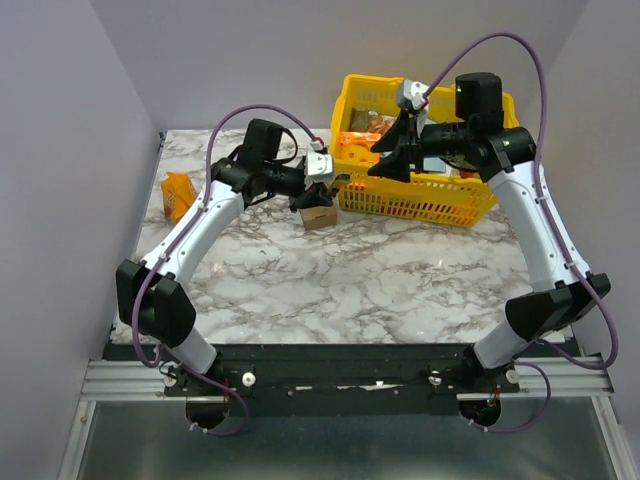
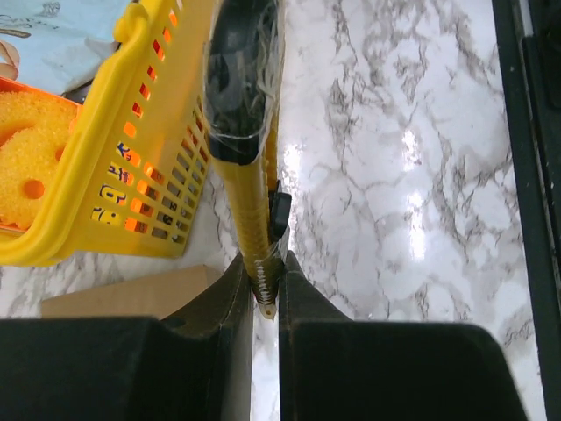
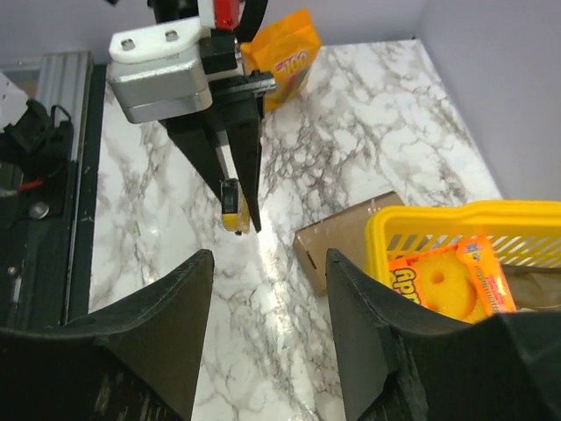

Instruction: Unpack the express box

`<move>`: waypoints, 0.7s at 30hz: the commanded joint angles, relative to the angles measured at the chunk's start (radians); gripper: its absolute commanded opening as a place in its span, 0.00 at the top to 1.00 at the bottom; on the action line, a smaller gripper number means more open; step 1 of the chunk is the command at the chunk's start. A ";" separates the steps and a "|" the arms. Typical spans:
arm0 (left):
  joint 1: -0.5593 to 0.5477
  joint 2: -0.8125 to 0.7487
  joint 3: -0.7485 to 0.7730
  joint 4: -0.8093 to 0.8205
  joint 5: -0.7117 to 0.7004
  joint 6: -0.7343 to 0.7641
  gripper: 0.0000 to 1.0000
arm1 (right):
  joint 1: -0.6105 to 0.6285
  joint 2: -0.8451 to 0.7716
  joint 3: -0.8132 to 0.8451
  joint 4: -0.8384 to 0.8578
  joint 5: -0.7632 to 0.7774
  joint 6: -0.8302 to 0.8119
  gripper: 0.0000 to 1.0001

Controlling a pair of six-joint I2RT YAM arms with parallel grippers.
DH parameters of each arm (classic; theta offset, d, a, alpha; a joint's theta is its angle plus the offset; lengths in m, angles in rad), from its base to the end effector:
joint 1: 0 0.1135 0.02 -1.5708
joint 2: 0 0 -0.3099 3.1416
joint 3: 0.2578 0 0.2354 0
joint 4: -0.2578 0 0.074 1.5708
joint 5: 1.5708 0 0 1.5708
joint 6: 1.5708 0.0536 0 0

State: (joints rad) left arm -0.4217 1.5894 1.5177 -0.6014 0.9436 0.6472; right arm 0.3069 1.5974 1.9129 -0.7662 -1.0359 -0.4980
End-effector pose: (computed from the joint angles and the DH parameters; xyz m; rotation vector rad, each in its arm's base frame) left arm 0.2920 -0.1786 0.4012 1.4433 1.4724 -0.9066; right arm 0.2885 0.1398 0.5068 -1.2828 1.3892 0.9035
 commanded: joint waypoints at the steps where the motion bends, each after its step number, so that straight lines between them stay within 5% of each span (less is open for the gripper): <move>1: -0.022 -0.037 0.061 -0.192 -0.071 0.206 1.00 | 0.058 0.039 0.028 -0.185 0.056 -0.172 0.38; 21: -0.042 -0.020 0.056 -0.106 -0.083 0.098 1.00 | 0.147 0.111 0.031 -0.133 0.128 -0.128 0.49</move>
State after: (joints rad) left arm -0.4583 1.5768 1.5574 -0.7372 0.8536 0.7750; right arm 0.4450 1.6855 1.9289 -0.9215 -0.9321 -0.6441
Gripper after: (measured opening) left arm 0.180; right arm 0.517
